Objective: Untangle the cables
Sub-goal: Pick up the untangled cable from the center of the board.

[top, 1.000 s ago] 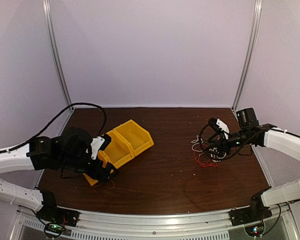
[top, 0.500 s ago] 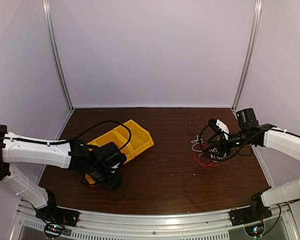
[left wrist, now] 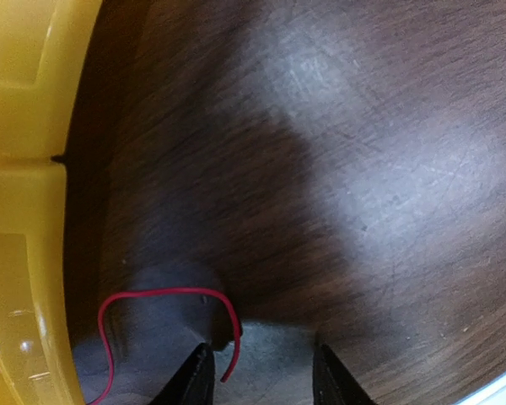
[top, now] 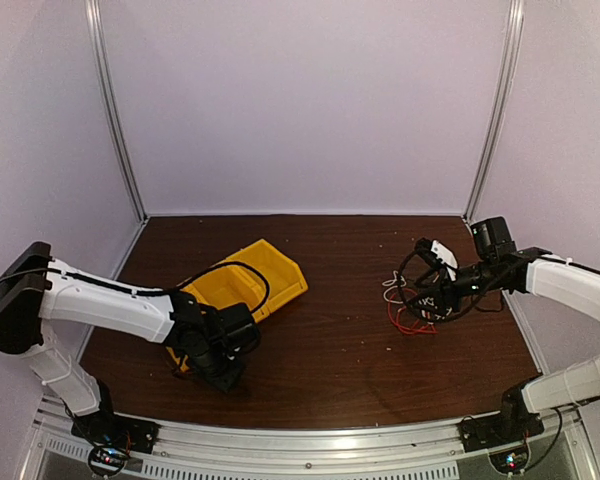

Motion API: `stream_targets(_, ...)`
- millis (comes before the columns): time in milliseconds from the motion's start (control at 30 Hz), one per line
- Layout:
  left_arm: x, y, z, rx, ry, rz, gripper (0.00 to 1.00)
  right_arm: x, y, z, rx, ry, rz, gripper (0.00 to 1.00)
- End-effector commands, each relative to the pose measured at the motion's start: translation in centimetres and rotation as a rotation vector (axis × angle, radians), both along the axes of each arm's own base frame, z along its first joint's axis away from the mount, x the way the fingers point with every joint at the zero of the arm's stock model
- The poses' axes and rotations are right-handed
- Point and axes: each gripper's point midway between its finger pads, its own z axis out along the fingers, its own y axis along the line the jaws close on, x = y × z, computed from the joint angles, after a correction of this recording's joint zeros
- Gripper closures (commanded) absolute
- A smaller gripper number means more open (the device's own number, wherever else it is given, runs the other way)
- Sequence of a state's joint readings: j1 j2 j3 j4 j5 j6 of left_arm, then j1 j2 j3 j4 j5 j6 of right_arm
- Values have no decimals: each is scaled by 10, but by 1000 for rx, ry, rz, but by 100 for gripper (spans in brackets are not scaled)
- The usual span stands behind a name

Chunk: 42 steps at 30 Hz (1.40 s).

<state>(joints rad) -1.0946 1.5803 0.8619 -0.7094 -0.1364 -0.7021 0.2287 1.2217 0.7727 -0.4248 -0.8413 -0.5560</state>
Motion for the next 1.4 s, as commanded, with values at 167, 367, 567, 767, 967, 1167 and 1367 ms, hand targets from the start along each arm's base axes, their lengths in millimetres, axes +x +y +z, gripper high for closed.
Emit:
stream_targets(167, 3, 3, -6, 30, -14, 10, 70, 0, 0, 4, 2, -14, 10, 34)
stream_targets(367, 5, 4, -5, 34, -26, 10, 91, 0, 0, 3, 1, -11, 11, 34)
stream_targets(567, 17, 1, 28, 28, -95, 0, 100, 0, 0, 3, -1, -10, 12, 34)
stream_targets(767, 49, -16, 130, -83, -276, -3, 100, 1, 0, 2, -2, -7, 12, 33)
stream_targets(967, 87, -10, 197, -180, -415, 31, 100, 1, -1, 2, -6, -7, 10, 33)
stream_targets(1167, 110, 20, 196, -153, -445, 85, 100, 0, -2, 2, -10, -16, 3, 34)
stream_targets(1367, 100, 14, 190, -210, -383, 53, 100, 1, -3, 2, -14, -18, -1, 34)
